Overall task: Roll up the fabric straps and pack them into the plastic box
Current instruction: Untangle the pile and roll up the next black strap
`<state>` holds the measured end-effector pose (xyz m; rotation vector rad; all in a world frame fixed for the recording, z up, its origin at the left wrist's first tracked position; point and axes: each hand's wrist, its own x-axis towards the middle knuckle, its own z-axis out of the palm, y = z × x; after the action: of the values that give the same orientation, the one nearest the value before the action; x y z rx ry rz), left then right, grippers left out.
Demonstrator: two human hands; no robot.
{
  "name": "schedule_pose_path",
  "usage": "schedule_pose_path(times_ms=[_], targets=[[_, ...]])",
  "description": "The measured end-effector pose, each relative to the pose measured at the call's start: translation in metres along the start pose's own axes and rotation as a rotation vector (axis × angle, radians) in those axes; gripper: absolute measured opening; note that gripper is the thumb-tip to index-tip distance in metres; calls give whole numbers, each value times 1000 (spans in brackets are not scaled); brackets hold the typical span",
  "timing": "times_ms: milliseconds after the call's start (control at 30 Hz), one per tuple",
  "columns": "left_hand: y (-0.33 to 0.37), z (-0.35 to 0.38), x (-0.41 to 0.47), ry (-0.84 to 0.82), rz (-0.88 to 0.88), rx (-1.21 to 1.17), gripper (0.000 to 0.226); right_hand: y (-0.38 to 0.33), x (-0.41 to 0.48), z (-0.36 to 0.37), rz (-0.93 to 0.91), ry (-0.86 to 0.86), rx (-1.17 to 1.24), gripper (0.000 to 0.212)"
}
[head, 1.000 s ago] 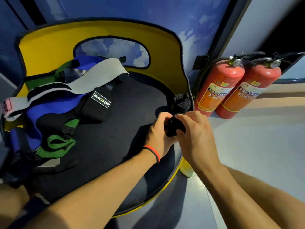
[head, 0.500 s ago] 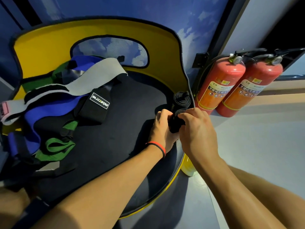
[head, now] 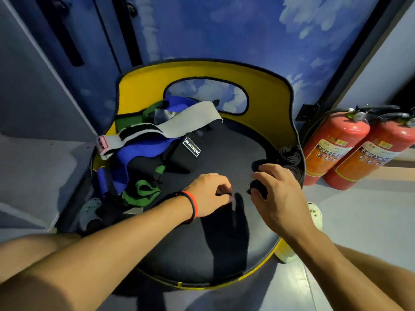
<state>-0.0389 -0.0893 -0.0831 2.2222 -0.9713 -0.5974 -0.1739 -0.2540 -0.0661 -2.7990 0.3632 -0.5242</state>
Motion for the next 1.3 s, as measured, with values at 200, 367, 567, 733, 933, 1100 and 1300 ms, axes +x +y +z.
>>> schedule_pose_path(times_ms=[200,367,567,733,933,1100,1300], targets=[[-32,-64,-33,127,-4,116,11,-60,31,12,-124,-183,97,18],[-57,-111,-31,279,84,370,13,-89,71,29,-127,-322,75,16],[-86,-143,-9,253,67,716,35,-85,114,64,-86,-404,25,19],[-98,-143,13,117,104,758,58,-80,129,95,-183,-329,68,64],[-105,-131,31,-24,28,880,65,-95,136,121,-167,-313,5,75],[-107,-134,34,-62,-26,932,70,-93,135,111,-178,-218,-46,41],[-109,-132,32,6,-42,957,87,-70,122,89,-150,-355,36,18]])
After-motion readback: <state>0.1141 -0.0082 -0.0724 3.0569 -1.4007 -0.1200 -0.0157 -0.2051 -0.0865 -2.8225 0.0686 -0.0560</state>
